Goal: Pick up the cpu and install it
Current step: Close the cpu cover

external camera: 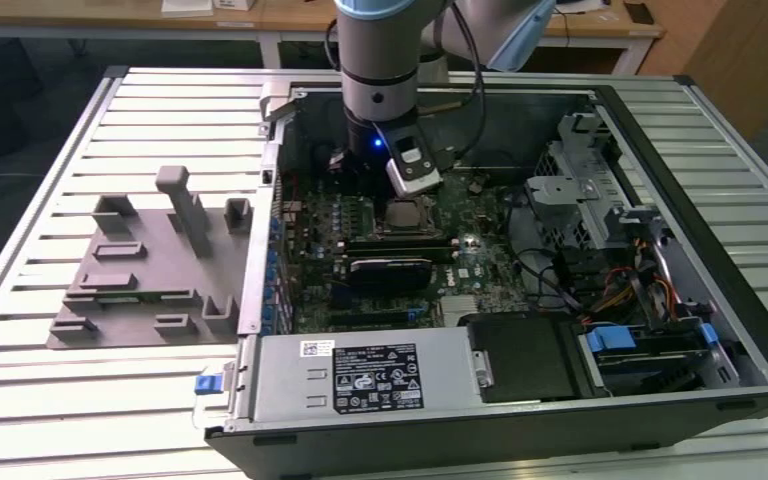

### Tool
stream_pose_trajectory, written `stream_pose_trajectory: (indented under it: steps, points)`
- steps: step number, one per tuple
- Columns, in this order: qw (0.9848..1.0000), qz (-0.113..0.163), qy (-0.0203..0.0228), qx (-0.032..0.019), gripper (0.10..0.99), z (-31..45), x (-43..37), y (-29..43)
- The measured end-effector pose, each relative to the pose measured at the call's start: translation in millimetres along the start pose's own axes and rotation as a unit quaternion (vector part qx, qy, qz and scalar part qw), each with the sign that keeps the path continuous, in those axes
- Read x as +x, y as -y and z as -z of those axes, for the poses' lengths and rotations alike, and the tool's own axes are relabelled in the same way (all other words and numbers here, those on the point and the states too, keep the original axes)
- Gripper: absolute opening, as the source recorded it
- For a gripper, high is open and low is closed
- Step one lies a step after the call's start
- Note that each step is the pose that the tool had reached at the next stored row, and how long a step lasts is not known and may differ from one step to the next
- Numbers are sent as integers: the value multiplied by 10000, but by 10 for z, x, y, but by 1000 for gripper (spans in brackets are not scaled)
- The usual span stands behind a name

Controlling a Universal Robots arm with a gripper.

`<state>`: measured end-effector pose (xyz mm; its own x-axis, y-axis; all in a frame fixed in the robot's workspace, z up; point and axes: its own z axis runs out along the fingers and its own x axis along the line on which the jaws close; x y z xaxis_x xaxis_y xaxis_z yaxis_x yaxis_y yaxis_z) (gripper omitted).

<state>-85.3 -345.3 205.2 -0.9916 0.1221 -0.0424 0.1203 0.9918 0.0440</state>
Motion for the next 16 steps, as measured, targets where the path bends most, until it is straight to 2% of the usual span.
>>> stream_pose_trajectory:
  steps: [5, 10, 12, 16]
  points:
    - [10000, 0, 1, 0, 106, 132, -6, -6]
    - [10000, 1, 1, 0, 106, 145, -10, -7]
    - [10000, 0, 1, 0, 106, 143, -62, -13]
    - [10000, 1, 1, 0, 106, 134, -236, -34]
